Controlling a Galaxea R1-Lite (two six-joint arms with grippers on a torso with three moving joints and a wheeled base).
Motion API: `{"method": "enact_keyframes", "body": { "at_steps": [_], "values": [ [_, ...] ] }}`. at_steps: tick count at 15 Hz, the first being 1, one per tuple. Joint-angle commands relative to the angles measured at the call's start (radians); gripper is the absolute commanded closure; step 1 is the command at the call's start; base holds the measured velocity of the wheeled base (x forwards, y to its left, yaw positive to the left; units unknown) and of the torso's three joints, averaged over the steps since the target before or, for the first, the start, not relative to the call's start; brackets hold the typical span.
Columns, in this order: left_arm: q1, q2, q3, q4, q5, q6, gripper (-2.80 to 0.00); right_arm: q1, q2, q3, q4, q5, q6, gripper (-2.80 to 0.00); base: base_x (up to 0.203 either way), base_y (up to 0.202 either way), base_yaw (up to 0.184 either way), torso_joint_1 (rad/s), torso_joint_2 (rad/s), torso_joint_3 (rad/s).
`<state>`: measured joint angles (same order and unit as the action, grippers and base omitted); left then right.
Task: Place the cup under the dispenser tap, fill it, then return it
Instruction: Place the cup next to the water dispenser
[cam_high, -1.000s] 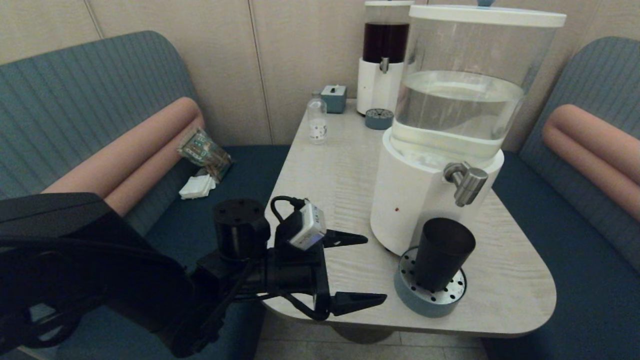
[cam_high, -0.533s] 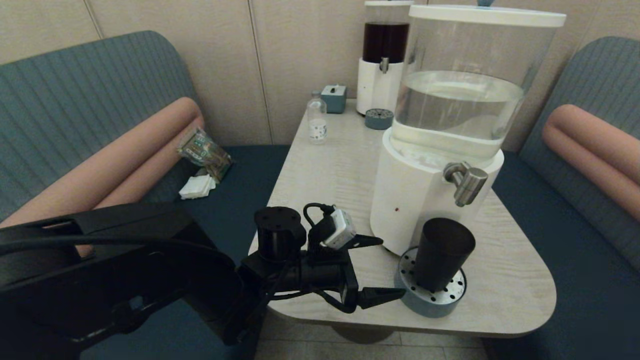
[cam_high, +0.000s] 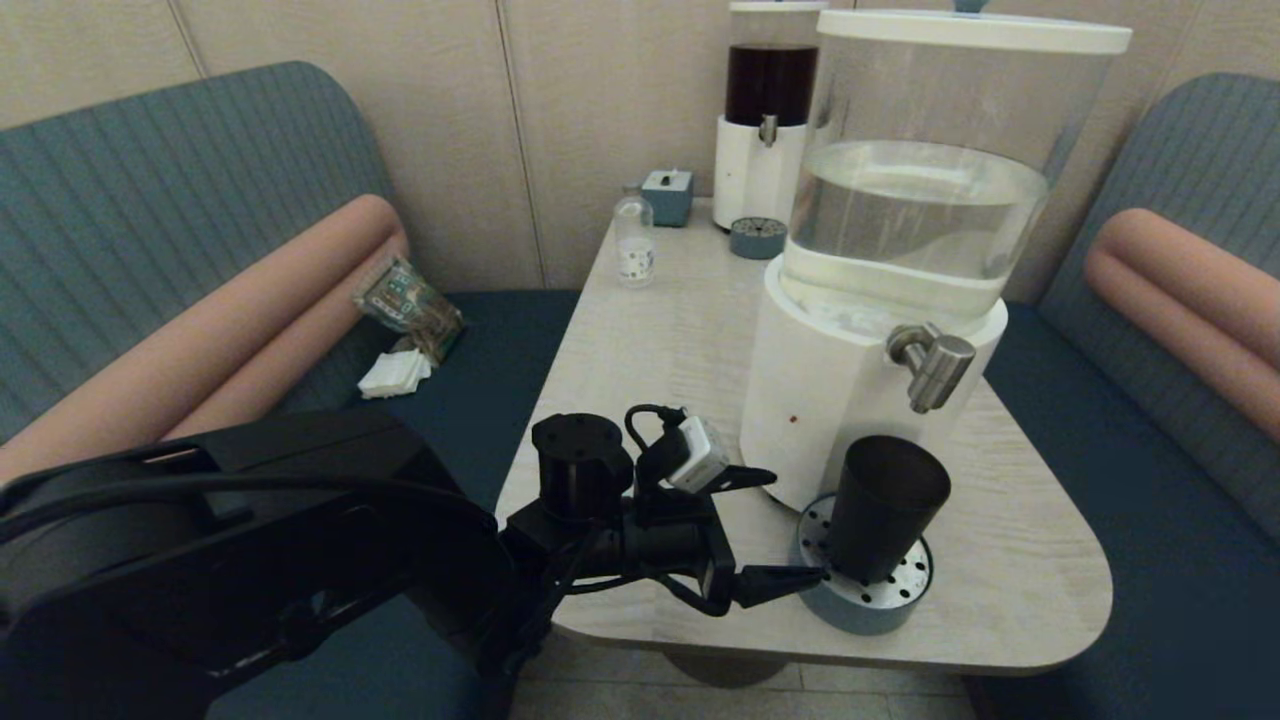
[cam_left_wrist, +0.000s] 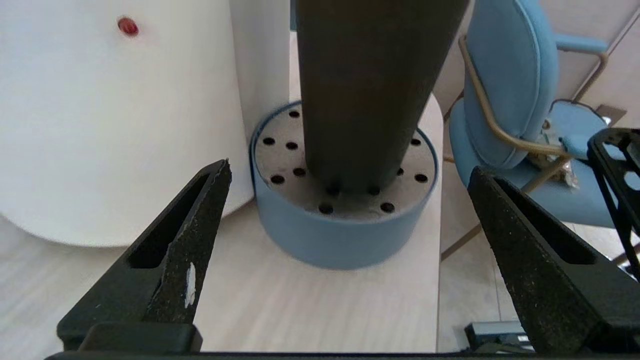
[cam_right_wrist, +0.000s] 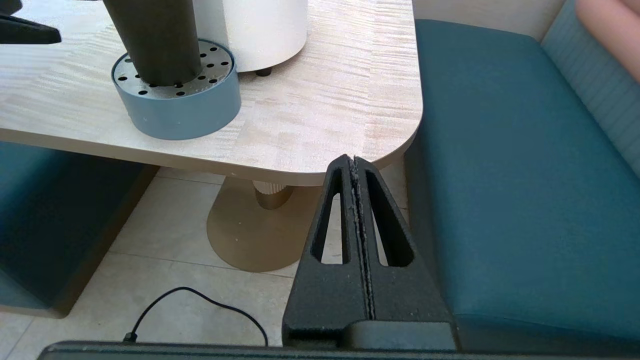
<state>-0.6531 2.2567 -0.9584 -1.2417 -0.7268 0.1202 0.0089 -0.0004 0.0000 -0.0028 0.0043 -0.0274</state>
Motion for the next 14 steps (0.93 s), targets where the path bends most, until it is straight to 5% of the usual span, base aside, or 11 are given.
{"method": "enact_keyframes", "body": {
  "at_steps": [1, 14],
  "values": [
    [-0.008, 0.021, -0.036, -0.005, -0.008, -0.001, -2.8, 0.0, -0.003, 0.0, 0.0, 0.0, -0.001, 0.0, 0.0, 0.0, 0.0, 0.0, 0.0, 0.0],
    [-0.063, 0.105, -0.14, -0.002, 0.005, -0.019, -2.8, 0.0, -0.003, 0.0, 0.0, 0.0, 0.0, 0.0, 0.0, 0.0, 0.0, 0.0, 0.0, 0.0]
  ]
}}
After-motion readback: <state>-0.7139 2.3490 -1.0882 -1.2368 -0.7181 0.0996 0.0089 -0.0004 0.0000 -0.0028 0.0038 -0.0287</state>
